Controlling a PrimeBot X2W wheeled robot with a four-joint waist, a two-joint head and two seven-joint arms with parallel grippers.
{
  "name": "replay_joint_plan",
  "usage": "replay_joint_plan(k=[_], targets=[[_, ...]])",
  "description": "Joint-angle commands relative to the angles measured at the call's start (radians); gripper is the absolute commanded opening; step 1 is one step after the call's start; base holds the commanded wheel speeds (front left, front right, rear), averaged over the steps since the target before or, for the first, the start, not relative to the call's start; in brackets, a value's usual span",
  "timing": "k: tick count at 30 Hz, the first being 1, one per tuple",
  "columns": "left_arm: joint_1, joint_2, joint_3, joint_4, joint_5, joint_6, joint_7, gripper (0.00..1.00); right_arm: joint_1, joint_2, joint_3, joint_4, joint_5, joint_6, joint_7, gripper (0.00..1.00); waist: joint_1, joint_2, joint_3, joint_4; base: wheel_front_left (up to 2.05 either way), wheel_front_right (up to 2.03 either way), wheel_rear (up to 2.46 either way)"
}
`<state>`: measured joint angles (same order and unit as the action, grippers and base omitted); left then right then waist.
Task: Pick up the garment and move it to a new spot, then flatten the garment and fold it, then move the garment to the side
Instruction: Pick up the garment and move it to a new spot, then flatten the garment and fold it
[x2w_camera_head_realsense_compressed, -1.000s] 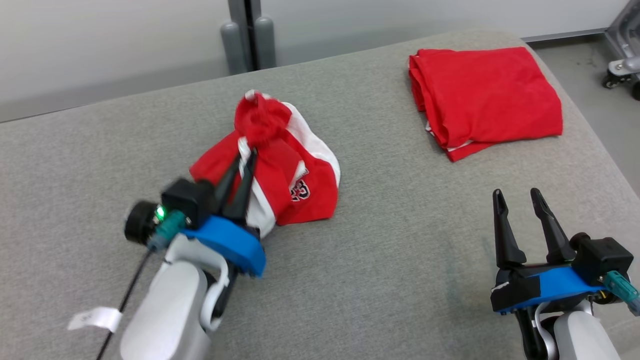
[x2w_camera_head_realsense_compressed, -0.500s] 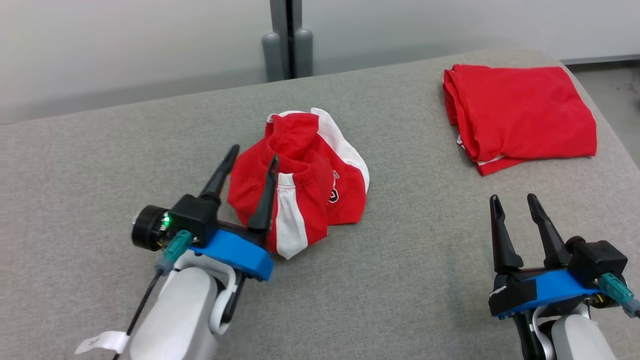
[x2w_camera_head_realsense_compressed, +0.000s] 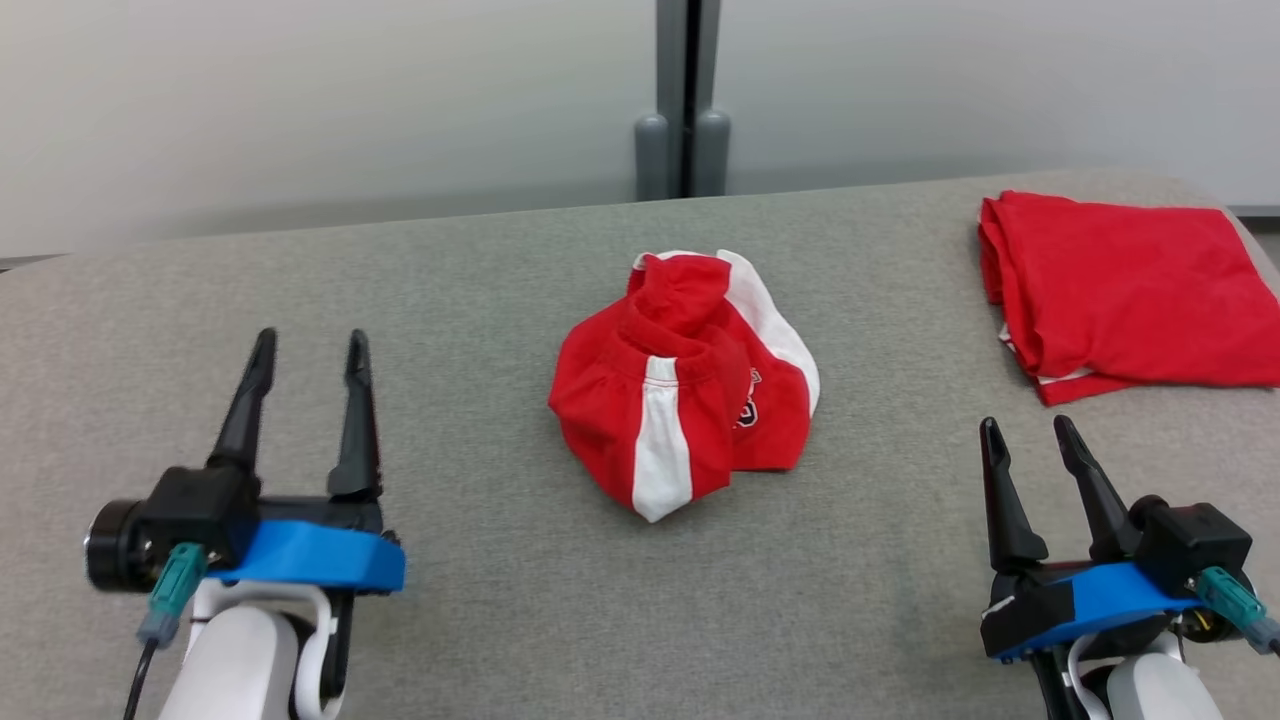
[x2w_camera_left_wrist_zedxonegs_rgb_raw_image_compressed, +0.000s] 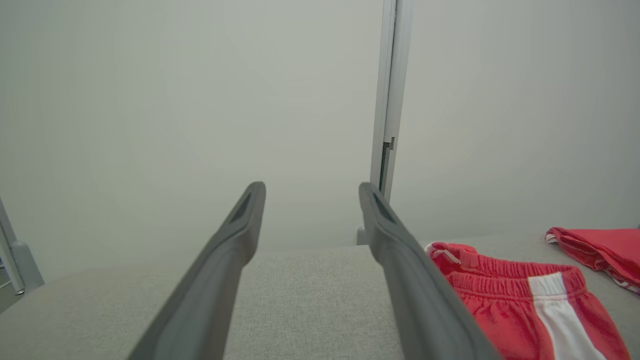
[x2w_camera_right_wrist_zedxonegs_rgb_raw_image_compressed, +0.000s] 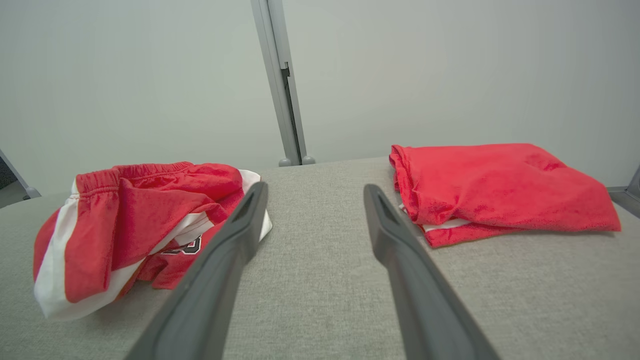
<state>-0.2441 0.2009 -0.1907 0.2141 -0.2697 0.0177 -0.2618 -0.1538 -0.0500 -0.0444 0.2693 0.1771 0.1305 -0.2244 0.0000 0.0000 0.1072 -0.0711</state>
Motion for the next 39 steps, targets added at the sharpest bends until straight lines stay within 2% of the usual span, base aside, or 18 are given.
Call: replay_joint_plan(k=[1,9,18,39], targets=[[0.027,0.008,0.019,-0.014,0.008,0.006,-0.004,1.0,0.018,-0.001,-0.004,-0.005,-0.003,0.001,0.003,1.0,0.0,0.0,-0.003,0.015,0.0,0.0,0.0],[0.126,0.0,0.101,-0.076,0.018,0.012,-0.004,1.0,0.035,-0.001,-0.007,-0.021,-0.008,0.001,0.019,1.0,0.0,0.0,-0.029,0.066,0.0,0.0,0.0],[0.226,-0.008,0.165,-0.078,0.031,0.004,-0.004,1.0,0.062,-0.001,-0.002,-0.032,-0.004,0.001,0.033,1.0,0.0,0.0,-0.065,0.075,0.0,0.0,0.0],[0.277,-0.037,0.203,-0.046,0.061,-0.022,-0.004,1.0,0.112,-0.001,0.013,-0.063,-0.001,0.001,0.066,1.0,0.0,0.0,-0.101,0.063,0.0,0.0,0.0]])
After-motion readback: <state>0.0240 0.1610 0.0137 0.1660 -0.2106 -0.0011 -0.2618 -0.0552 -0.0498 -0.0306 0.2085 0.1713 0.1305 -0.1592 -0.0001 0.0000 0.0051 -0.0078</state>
